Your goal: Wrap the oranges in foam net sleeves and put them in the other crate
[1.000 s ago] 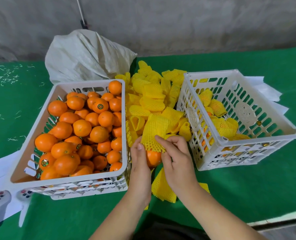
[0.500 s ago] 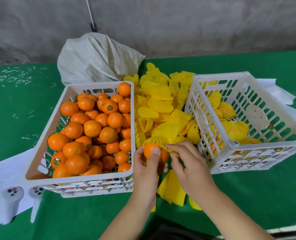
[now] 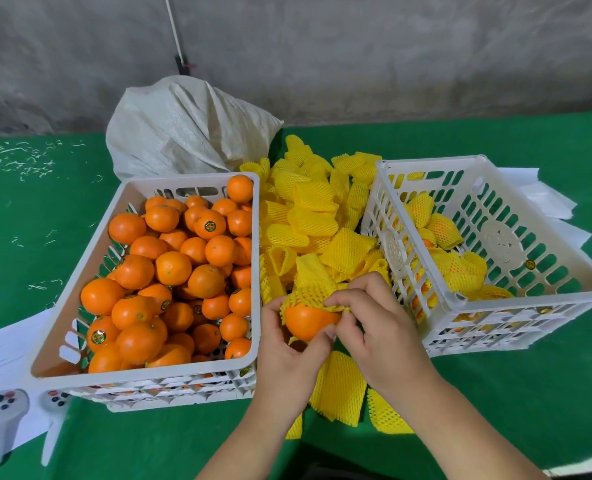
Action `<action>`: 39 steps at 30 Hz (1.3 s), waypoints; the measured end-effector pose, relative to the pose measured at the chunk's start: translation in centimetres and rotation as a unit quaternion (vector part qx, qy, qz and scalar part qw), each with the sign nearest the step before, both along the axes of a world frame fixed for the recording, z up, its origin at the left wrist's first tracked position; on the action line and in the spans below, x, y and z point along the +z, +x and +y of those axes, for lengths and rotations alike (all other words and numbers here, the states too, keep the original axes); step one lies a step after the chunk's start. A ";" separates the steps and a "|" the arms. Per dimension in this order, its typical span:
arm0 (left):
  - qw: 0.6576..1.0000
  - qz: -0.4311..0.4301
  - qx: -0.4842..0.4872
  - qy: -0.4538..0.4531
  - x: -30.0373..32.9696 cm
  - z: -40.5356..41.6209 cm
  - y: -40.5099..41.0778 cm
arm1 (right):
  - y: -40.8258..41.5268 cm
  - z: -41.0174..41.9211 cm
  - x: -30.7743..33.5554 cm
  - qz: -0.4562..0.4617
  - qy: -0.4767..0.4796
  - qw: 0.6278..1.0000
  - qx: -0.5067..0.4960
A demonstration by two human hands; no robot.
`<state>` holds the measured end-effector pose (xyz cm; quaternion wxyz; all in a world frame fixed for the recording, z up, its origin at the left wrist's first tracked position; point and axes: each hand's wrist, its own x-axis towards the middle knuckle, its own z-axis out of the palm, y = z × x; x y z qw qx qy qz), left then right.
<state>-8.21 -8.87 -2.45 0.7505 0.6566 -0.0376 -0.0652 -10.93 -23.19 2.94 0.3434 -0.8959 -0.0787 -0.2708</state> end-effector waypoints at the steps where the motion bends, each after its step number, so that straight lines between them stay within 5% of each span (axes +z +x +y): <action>1: 1.000 0.009 0.013 -0.018 0.2 -0.2 -0.1 | 0.0 -0.1 0.0 -0.011 -0.013 1.000 -0.004; 5: 0.995 0.040 0.061 -0.070 1.4 -0.1 0.3 | 0.0 0.3 -0.7 0.001 0.011 1.000 -0.024; 11: 0.993 0.016 -0.051 -0.106 2.4 0.3 0.7 | 0.7 0.4 -1.0 0.035 0.128 0.988 -0.074; 20: 0.997 -0.070 0.013 0.012 1.7 0.6 1.2 | -0.4 0.6 0.3 -0.078 0.017 0.996 -0.036; 29: 0.997 -0.050 -0.003 -0.059 2.0 1.0 1.5 | 0.1 -0.4 0.9 -0.035 0.052 0.997 -0.045; 39: 0.990 -0.046 0.061 -0.121 2.0 -0.5 0.5 | -0.5 1.7 0.3 -0.119 -0.062 0.990 -0.036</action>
